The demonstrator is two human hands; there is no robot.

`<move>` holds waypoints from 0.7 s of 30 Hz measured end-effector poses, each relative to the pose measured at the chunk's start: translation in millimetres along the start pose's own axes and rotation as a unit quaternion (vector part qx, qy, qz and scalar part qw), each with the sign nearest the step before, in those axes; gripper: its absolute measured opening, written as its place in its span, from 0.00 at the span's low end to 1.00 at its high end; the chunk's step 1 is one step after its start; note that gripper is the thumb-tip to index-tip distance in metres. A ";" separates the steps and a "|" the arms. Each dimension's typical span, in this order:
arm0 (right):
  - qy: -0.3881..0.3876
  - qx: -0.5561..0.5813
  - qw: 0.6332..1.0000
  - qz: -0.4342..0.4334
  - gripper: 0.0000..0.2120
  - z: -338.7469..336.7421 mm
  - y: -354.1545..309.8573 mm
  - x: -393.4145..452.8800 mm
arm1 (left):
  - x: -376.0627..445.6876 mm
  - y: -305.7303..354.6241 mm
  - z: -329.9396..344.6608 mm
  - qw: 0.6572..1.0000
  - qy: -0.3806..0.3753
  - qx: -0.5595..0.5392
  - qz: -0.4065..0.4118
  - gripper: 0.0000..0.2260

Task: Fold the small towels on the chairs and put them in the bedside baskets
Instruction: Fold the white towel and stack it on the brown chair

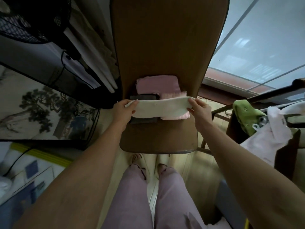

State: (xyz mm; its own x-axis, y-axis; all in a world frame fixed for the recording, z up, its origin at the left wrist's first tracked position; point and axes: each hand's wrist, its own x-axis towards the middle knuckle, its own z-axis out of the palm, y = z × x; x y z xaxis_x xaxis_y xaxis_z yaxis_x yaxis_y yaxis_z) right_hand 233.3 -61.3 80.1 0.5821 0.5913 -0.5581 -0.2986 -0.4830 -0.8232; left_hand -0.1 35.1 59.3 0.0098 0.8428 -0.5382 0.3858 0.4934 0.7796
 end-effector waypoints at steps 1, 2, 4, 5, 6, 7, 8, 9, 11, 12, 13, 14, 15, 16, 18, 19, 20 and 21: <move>-0.002 -0.011 1.000 0.012 0.04 -1.1 10.4 -1.4 | -1.3 -12.0 1.8 1.000 -0.005 0.014 -0.018 0.09; -0.003 -0.022 0.999 0.024 0.05 -2.1 20.7 -2.8 | -2.5 -24.7 4.1 0.999 -0.010 0.024 -0.035 0.08; -0.006 -0.040 0.998 0.046 0.06 -3.1 39.3 -4.3 | -6.5 -46.3 8.0 0.997 -0.013 0.053 -0.059 0.09; -0.007 -0.048 0.997 0.055 0.07 -3.0 47.6 -4.5 | -8.4 -55.4 9.3 0.995 -0.009 0.074 -0.067 0.09; -0.008 -0.057 0.996 0.061 0.07 -2.5 54.8 -5.0 | -8.9 -64.3 10.5 0.993 -0.005 0.096 -0.072 0.10; -0.005 -0.066 0.996 0.065 0.07 -1.7 61.2 -5.2 | -9.0 -72.0 11.1 0.990 -0.003 0.118 -0.072 0.11; -0.002 -0.074 0.995 0.068 0.07 -1.1 67.9 -4.2 | -8.5 -78.4 11.9 0.988 -0.002 0.142 -0.067 0.12; 0.001 -0.080 0.994 0.070 0.07 -0.6 74.1 -2.2 | -7.0 -83.8 13.3 0.985 -0.002 0.165 -0.060 0.13; 0.001 -0.095 0.993 0.074 0.04 1.2 86.4 5.9 | -0.8 -92.9 17.0 0.981 0.005 0.187 -0.048 0.15; 0.004 -0.104 0.992 0.072 0.05 2.9 91.8 11.1 | 3.9 -95.9 19.5 0.981 0.009 0.189 -0.040 0.15; 0.013 -0.113 0.991 0.069 0.06 5.1 96.5 17.1 | 9.2 -96.9 22.5 0.981 0.012 0.191 -0.031 0.16; 0.027 -0.121 0.990 0.066 0.07 7.5 101.4 24.1 | 16.0 -97.2 26.4 0.981 0.013 0.194 -0.020 0.16; 0.042 -0.127 0.989 0.060 0.08 9.9 105.7 30.6 | 24.0 -97.0 31.0 0.980 0.013 0.197 -0.006 0.16; 0.056 -0.130 0.988 0.054 0.08 12.0 110.1 36.8 | 32.7 -97.1 35.8 0.980 0.012 0.197 0.004 0.16; 0.073 -0.132 0.988 0.045 0.07 16.4 118.0 48.6 | 51.0 -96.8 45.7 0.983 0.019 0.183 0.014 0.15; 0.077 -0.132 0.987 0.045 0.07 18.2 121.7 54.2 | 58.8 -97.0 50.0 0.984 0.024 0.176 0.015 0.15; 0.080 -0.135 0.987 0.045 0.07 19.6 125.9 59.8 | 65.8 -98.3 53.6 0.985 0.029 0.172 0.016 0.14; 0.083 -0.140 0.986 0.044 0.07 21.1 128.9 65.2 | 71.5 -99.7 56.6 0.984 0.031 0.173 0.019 0.14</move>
State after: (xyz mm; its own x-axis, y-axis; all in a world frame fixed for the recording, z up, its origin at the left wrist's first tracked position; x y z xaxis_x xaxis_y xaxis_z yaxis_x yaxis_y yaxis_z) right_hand 216.8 -71.3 -64.6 0.6858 0.4362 -0.5826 -0.1470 -0.7009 -0.6979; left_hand 14.4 34.0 -75.1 -0.0218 0.8755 -0.4828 0.6776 0.3680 0.6368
